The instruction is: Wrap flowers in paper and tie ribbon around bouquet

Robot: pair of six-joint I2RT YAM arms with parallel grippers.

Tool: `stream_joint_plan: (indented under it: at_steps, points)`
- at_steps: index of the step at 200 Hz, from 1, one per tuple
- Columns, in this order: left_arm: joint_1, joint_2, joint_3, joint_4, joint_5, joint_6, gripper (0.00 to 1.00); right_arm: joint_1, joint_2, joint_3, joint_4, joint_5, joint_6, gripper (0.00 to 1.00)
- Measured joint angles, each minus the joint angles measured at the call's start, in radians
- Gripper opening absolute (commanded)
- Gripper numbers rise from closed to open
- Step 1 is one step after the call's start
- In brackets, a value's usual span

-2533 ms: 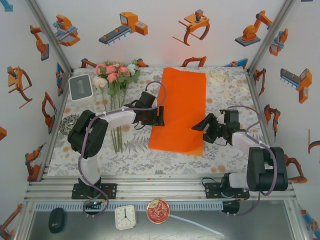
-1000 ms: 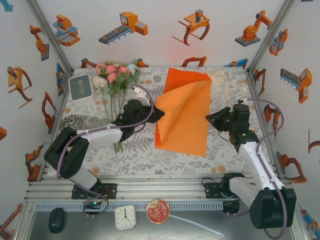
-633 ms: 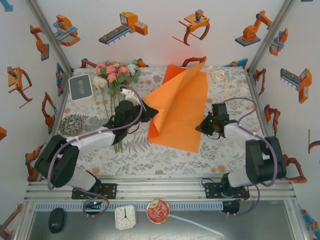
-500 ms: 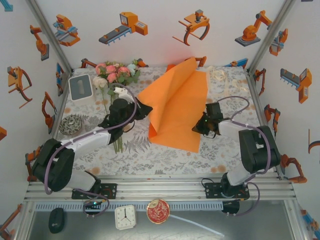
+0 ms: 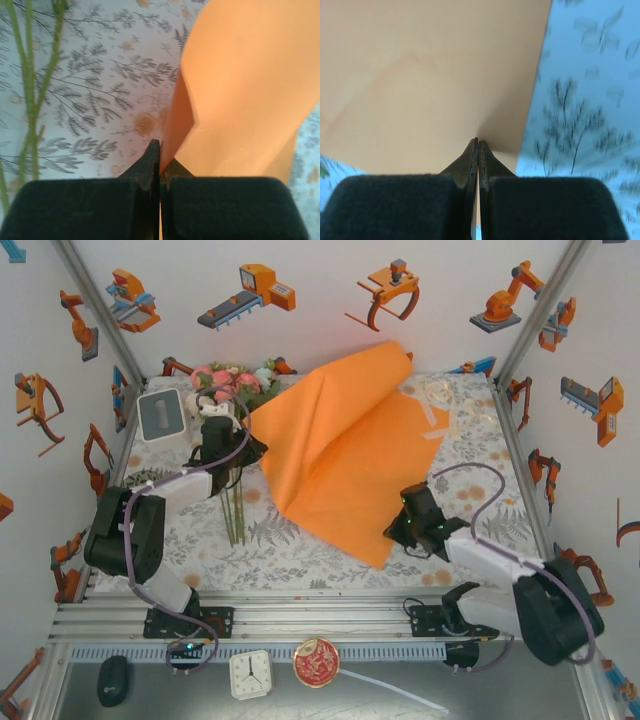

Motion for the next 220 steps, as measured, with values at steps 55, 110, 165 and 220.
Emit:
stream_joint_plan:
  at_steps: [55, 110, 165, 220]
  points:
    - [0.0, 0.01, 0.074, -0.107, -0.122, 0.145, 0.34, 0.012, -0.27, 0.126, -0.216, 0.067, -0.044, 0.2]
    - [-0.011, -0.187, 0.089, -0.328, -0.436, 0.18, 0.45, -0.36, 0.145, 0.427, -0.112, -0.027, -0.238, 0.21]
    - [-0.338, -0.334, 0.147, -0.425, -0.6, 0.23, 0.35, -0.423, 0.652, 0.709, -0.072, -0.113, -0.381, 0.0]
    - [-0.406, -0.069, 0.211, -0.453, -0.487, 0.217, 0.0, -0.43, 0.756, 0.714, -0.034, -0.096, -0.401, 0.0]
